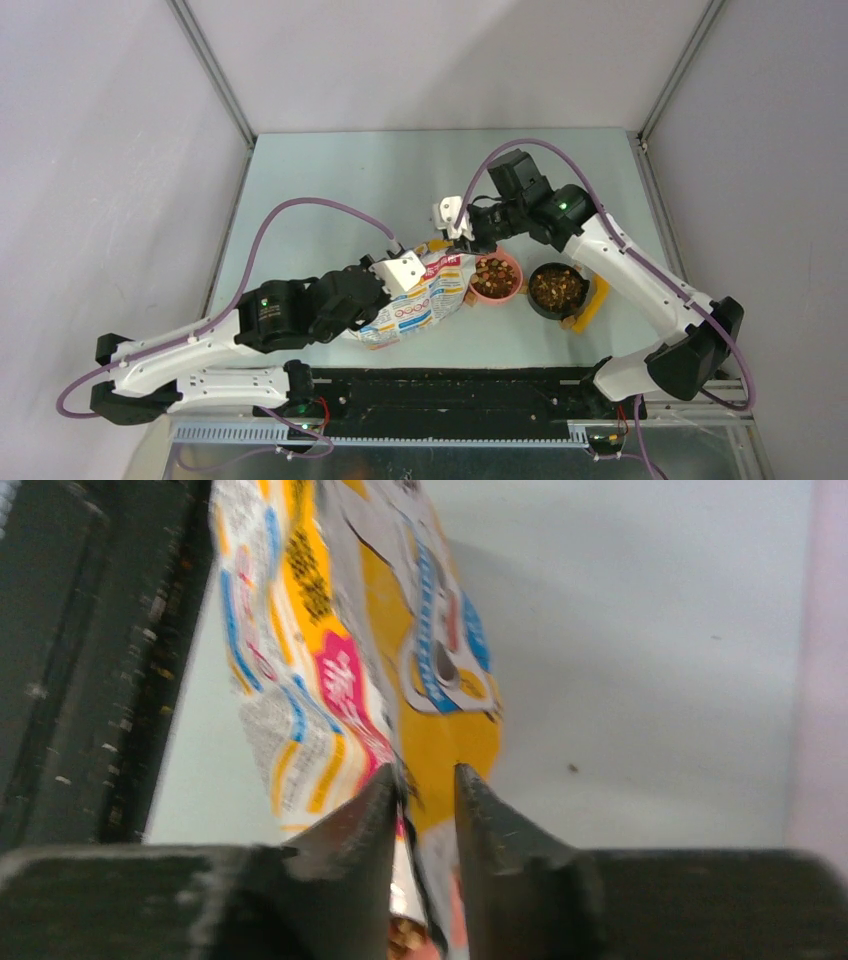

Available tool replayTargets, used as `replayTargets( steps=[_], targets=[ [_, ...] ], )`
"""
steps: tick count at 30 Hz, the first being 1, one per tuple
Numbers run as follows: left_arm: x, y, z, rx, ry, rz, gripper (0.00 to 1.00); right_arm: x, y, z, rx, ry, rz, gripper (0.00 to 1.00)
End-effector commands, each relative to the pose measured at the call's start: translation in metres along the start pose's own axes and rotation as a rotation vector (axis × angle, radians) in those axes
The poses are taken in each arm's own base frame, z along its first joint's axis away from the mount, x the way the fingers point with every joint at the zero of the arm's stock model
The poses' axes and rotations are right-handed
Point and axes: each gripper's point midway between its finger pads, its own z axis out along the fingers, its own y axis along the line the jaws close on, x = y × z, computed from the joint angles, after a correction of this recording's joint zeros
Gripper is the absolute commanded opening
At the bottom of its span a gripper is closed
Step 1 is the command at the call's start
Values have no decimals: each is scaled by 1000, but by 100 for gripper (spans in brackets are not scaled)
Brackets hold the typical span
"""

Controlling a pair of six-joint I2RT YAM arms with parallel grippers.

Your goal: Serve the pet food

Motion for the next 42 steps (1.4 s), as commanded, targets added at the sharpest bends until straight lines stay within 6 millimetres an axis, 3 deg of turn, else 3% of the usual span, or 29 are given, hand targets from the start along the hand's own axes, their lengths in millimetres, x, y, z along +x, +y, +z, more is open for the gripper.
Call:
replayTargets(
  steps=[1, 3, 4, 6, 11, 14, 16, 18, 19, 20, 26, 28, 29, 30, 31, 32, 33, 34, 40, 42],
  targets=[
    [-33, 32, -22, -100, -151, -96, 0, -7, -25, -34, 118, 30, -42, 36],
    [-33, 31, -21, -100, -148, -92, 0, -3, -26, -40, 116, 22, -38, 30],
    [-33, 31, -21, -99, -147, -90, 0, -3, -24, -40, 103, 17, -35, 10],
    [-33, 31, -21, -99, -146, -87, 0, 1, -20, -43, 74, 20, -23, 0],
    [-33, 31, -21, -99, -146, -88, 0, 4, -18, -45, 49, 36, -4, 0],
    [-32, 31, -22, -97, -147, -89, 0, 8, -23, -47, 83, 52, -11, 24],
    [-33, 31, -22, -97, -149, -91, 0, 10, -25, -50, 101, 61, -8, 28],
    [-32, 31, -22, -97, -148, -89, 0, 15, -28, -53, 122, 72, -3, 20],
    [-32, 31, -22, -97, -147, -88, 0, 16, -28, -54, 124, 72, -4, 3],
    [-32, 31, -22, -97, -146, -87, 0, 16, -28, -55, 123, 71, -1, 1],
    [-35, 33, -22, -104, -148, -95, 0, 11, -23, -56, 102, 43, 4, 0],
    [-35, 34, -23, -110, -147, -105, 12, 8, -24, -57, 111, 33, 2, 24],
    [-34, 33, -22, -109, -145, -106, 32, 8, -24, -56, 117, 26, -2, 46],
    [-34, 33, -22, -109, -143, -110, 41, 4, -26, -58, 138, 10, -18, 71],
    [-34, 33, -22, -109, -142, -112, 72, 4, -23, -58, 147, 3, -15, 83],
    [-34, 33, -22, -108, -143, -114, 86, 0, -28, -59, 172, -15, -40, 95],
    [-36, 33, -23, -107, -144, -115, 96, -1, -23, -62, 182, -24, -45, 97],
    [-36, 33, -23, -105, -146, -117, 98, -4, -26, -62, 198, -37, -61, 99],
    [-55, 34, -39, -50, -219, -175, 99, -19, -16, -75, 225, -85, -69, 99],
    [-69, 46, -53, -68, -292, -271, 99, -28, -22, -83, 276, -107, -35, 99]
  ],
)
